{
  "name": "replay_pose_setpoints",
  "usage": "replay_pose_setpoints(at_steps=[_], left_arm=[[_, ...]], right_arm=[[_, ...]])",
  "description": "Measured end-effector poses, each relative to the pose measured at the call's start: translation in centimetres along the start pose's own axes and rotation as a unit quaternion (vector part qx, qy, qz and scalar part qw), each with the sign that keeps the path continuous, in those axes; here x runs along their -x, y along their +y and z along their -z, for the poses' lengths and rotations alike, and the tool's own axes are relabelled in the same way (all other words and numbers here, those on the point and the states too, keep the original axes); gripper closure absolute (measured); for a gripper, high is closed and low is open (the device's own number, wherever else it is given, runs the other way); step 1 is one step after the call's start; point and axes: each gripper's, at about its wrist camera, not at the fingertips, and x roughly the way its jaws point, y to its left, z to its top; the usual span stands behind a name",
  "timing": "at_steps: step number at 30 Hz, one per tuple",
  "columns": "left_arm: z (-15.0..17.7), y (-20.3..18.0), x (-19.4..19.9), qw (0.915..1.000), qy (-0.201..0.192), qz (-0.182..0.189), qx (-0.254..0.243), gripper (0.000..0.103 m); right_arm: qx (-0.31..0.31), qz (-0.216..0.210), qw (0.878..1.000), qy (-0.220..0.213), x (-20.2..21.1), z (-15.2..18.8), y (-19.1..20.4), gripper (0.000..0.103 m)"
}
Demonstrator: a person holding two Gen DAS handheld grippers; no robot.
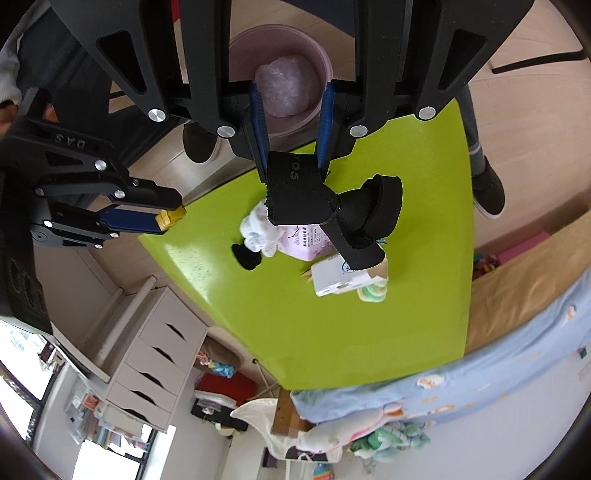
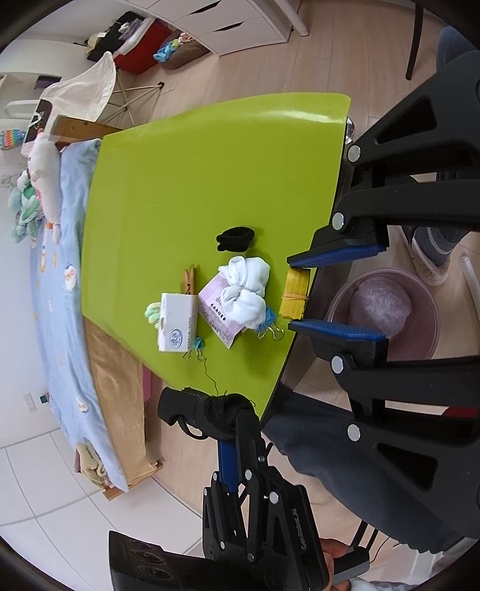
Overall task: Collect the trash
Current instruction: 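Drop black fabric into the pink bin with left gripper while right drops yellow clip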
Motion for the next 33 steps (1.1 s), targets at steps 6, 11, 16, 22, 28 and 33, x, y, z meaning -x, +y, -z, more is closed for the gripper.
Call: replay_pose_setpoints(at_steps=[6,11,16,22,28,33], left_arm=[[1.2,-1.7,1.9,0.9997,-0.01,0.007,-0.021,0.079],[2.5,-2.8,2.4,0.9992,-0.006,0.019,-0.034,0.079],[4.1,-3.9,1.9,0.9986,0.011,0.033,-0.04,0.079],[5.5,-4.6,0.9,0.9974,0.035,0.042,-0.046,0.078],[5.7,-4.7,0.5,0.9979,0.032,0.042,-0.037,0.024],[5.9,-4.2,0.5,0.9991,0.023,0.026,-0.024,0.01]], right_arm=[[0.012,-0.01,1.0,-0.011,2.0,0.8,1.0,0.074],[0.014,-0.018,1.0,-0.018,3.2,1.8,1.7,0.074],[0.02,-0.02,0.999,-0.018,3.8,3.0,2.5,0.074],[0.016,-0.026,0.999,-0.014,3.9,4.0,2.6,0.074],[0.01,-0.028,0.999,-0.01,3.6,4.4,2.4,0.074],[0.012,-0.031,0.999,-0.007,3.5,4.6,2.6,0.074]])
